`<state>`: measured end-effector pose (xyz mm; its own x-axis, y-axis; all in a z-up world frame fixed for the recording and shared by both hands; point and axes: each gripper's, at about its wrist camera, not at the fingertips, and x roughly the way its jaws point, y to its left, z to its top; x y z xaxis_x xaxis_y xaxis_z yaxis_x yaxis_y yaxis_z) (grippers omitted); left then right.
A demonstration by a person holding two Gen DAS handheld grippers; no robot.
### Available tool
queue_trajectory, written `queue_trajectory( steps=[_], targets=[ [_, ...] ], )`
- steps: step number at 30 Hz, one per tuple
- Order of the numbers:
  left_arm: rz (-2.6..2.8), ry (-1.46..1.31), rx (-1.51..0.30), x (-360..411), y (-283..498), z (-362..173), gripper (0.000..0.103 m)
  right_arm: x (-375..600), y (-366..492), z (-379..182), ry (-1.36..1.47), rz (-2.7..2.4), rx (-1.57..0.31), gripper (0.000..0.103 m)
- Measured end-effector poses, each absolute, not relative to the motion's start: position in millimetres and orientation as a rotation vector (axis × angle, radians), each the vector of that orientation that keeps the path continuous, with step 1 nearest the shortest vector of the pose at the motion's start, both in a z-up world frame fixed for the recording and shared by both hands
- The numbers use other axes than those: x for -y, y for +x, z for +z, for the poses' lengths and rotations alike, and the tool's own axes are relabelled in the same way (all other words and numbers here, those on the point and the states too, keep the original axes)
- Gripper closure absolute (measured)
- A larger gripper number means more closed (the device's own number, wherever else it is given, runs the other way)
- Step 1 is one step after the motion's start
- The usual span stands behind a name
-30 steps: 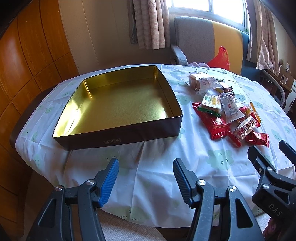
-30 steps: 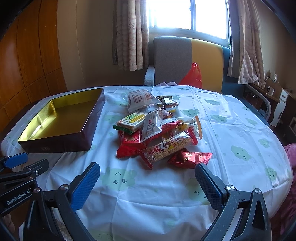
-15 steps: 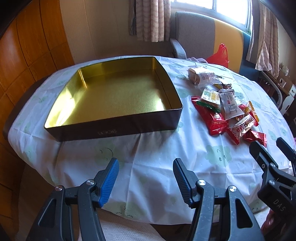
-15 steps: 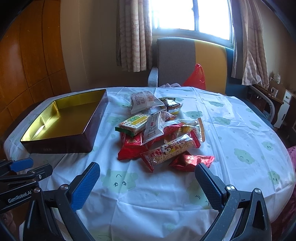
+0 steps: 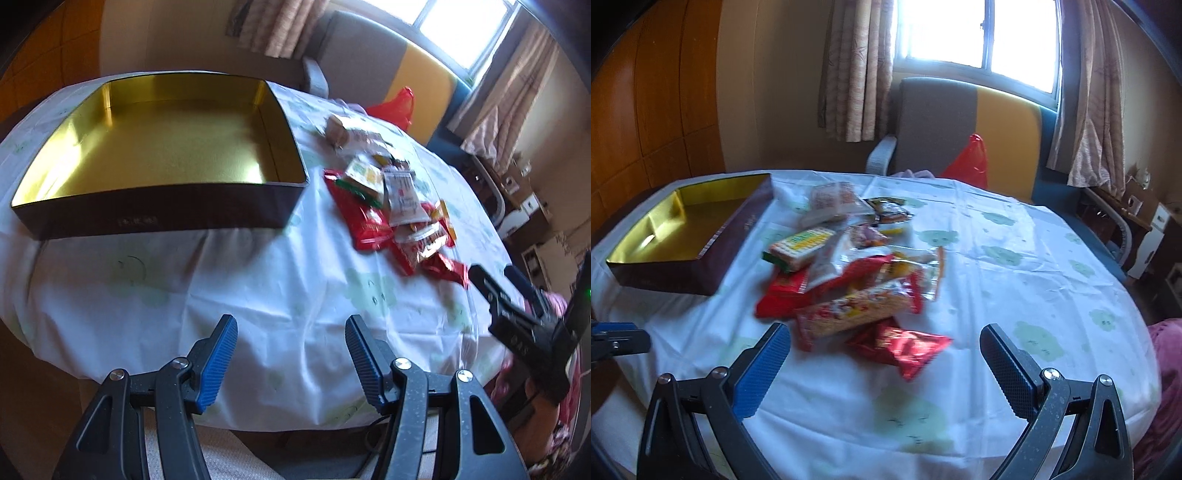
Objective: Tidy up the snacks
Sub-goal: 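Grasp the red foil snack packet with the right gripper while the left gripper reaches toward the pile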
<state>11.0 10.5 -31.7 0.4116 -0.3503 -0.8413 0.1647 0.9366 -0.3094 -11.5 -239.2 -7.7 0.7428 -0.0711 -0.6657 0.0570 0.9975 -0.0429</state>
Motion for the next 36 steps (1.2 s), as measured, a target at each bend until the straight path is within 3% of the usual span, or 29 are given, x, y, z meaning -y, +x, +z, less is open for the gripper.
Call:
queue_trajectory(
  steps=[6, 8, 10, 19, 21, 23, 25, 36],
  targets=[
    [-0.462, -0.187, -1.173, 4.8, 11.9, -45.3, 0.041, 265.3, -3.1, -26.6, 0.047, -0.060, -0.770, 0.002],
    [-0.465, -0.174, -1.162, 7.8, 9.9, -43.8, 0.041, 267.7, 1.0, -34.2, 0.053, -0.026, -0.785, 0.017],
    [-0.473, -0.172, -1.150, 7.3, 9.6, -40.8, 0.041, 266.8, 5.4, -38.7, 0.031, 0.018, -0.772, 0.023],
    [-0.461, -0.106, -1.094, 9.4, 14.5, -29.6, 0.037, 269.6, 34.2, -55.3, -0.073, 0.242, -0.777, 0.024],
    [-0.459, -0.075, -1.079, 12.5, 16.8, -28.0, 0.036, 274.0, 39.4, -64.7, -0.051, 0.256, -0.810, 0.031],
    [-0.453, -0.030, -1.077, 18.5, 20.1, -28.2, 0.035, 276.7, 39.5, -71.3, -0.034, 0.265, -0.830, 0.047],
    [-0.467, 0.007, -1.071, 26.5, 23.9, -27.8, 0.035, 277.8, 35.0, -73.7, -0.018, 0.276, -0.814, 0.056],
    [-0.637, 0.174, -1.048, 100.8, 40.3, -26.1, 0.035, 295.0, 28.8, -74.6, -0.014, 0.095, -0.762, 0.057]
  ],
)
